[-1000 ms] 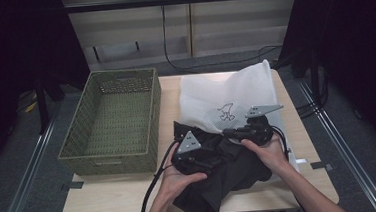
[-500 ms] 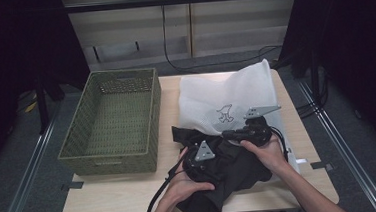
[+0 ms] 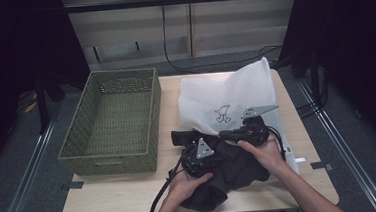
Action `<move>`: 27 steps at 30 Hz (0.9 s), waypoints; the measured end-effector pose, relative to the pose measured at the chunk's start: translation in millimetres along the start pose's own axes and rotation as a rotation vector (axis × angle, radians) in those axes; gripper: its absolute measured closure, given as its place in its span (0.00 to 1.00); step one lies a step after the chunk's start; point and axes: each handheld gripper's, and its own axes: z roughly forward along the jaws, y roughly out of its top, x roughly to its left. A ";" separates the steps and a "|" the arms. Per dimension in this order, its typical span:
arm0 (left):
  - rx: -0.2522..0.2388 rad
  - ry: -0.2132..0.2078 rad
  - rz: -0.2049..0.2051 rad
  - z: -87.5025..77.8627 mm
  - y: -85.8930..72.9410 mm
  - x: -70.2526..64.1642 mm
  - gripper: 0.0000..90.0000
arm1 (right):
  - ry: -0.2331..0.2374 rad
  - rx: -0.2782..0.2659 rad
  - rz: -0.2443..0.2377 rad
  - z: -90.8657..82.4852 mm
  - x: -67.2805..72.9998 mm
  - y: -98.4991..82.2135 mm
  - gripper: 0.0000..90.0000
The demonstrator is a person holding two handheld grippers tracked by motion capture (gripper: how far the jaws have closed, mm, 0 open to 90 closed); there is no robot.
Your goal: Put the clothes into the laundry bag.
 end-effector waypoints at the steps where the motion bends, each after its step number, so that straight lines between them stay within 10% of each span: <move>1: 0.004 -0.003 -0.022 -0.9 0.4 2.4 0.83 | 0.004 0.000 -0.003 -0.2 0.8 0.9 0.99; 14: -0.177 0.031 -0.200 -8.4 17.0 22.1 0.92 | 0.012 -0.065 -0.023 -19.4 15.6 19.1 0.99; 27: -0.387 0.112 -0.219 -60.4 74.0 29.9 0.92 | 0.113 -0.204 -0.038 -53.2 50.9 46.3 0.99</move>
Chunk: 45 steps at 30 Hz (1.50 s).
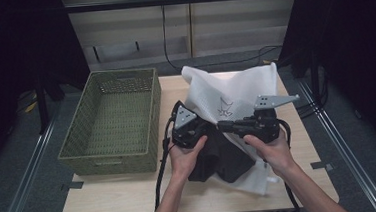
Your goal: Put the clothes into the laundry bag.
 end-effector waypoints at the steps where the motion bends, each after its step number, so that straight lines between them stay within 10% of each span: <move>1: -0.008 0.012 0.011 -2.3 3.1 1.1 0.92 | -0.007 0.002 -0.004 -0.9 0.5 -0.4 0.99; 12: 0.233 0.060 0.083 47.9 -46.8 18.9 0.84 | -0.096 0.173 0.052 32.3 -41.6 -46.1 0.98; 19: 0.202 0.031 0.086 25.2 -54.1 21.1 0.44 | -0.131 0.240 0.020 42.3 -53.7 -66.0 0.97; 23: 0.130 -0.126 0.075 -3.7 -46.1 14.5 0.26 | -0.136 0.228 0.024 40.6 -58.1 -65.5 0.97; 28: 0.220 -0.199 0.173 8.3 -60.9 -8.0 0.05 | -0.136 0.230 0.026 43.0 -58.2 -65.0 0.97; 30: 0.236 -0.254 0.197 16.1 -70.9 -14.2 0.04 | -0.137 0.231 0.026 42.8 -58.0 -64.9 0.97; 36: 0.292 -0.229 0.307 29.3 -84.6 -22.4 0.00 | -0.136 0.236 0.032 43.6 -60.7 -67.3 0.96; 40: 0.371 -0.149 0.356 33.6 -93.0 -24.0 0.03 | -0.132 0.232 0.024 44.3 -59.2 -67.9 0.96; 45: 0.338 -0.126 0.324 33.6 -96.2 -19.0 0.24 | -0.136 0.236 0.019 45.2 -56.5 -67.5 0.92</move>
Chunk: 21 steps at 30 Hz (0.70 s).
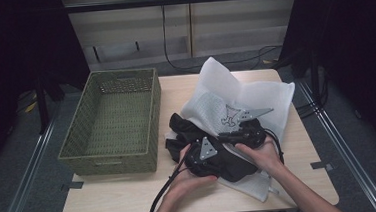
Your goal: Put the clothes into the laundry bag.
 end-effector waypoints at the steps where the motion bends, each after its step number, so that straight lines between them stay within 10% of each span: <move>1: 0.003 0.021 -0.006 -1.3 -0.8 -0.5 0.30 | 0.000 0.003 0.002 -1.3 0.3 0.5 0.88; 4: 0.016 0.022 0.021 -2.6 -1.0 1.4 0.40 | -0.016 -0.001 -0.014 -7.7 4.0 3.1 0.81; 13: -0.011 0.061 -0.070 -4.3 -1.4 4.4 0.70 | -0.053 0.025 -0.062 -35.5 19.2 -12.8 0.67; 21: -0.080 0.020 -0.177 -5.9 -1.9 10.1 0.81 | -0.069 0.079 -0.068 -16.9 8.6 -22.9 0.95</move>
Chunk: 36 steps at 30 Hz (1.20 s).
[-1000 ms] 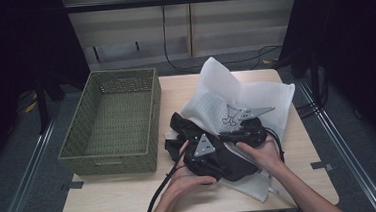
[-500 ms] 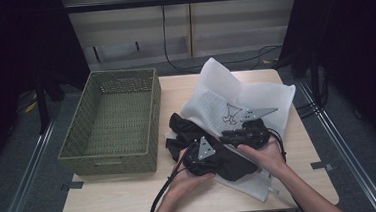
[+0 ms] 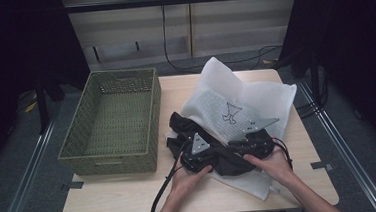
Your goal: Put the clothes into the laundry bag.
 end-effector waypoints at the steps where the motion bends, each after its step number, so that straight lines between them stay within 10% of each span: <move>1: -0.010 -0.003 -0.016 -0.3 0.5 0.7 0.81 | 0.007 -0.003 0.008 0.0 -1.0 0.7 0.96; 12: -0.188 -0.050 -0.136 2.4 41.0 -8.5 0.83 | 0.086 -0.178 0.009 -31.9 13.0 41.8 0.99; 24: -0.378 0.130 -0.173 -29.2 101.4 2.1 0.84 | 0.184 -0.336 -0.012 -72.1 27.7 62.0 0.99; 28: -0.319 0.163 -0.081 -20.8 102.1 4.1 0.82 | 0.180 -0.334 -0.003 -72.2 23.1 60.0 0.99; 36: -0.166 0.102 -0.051 11.7 59.4 13.5 0.58 | 0.147 -0.178 0.052 -35.0 4.8 29.0 0.99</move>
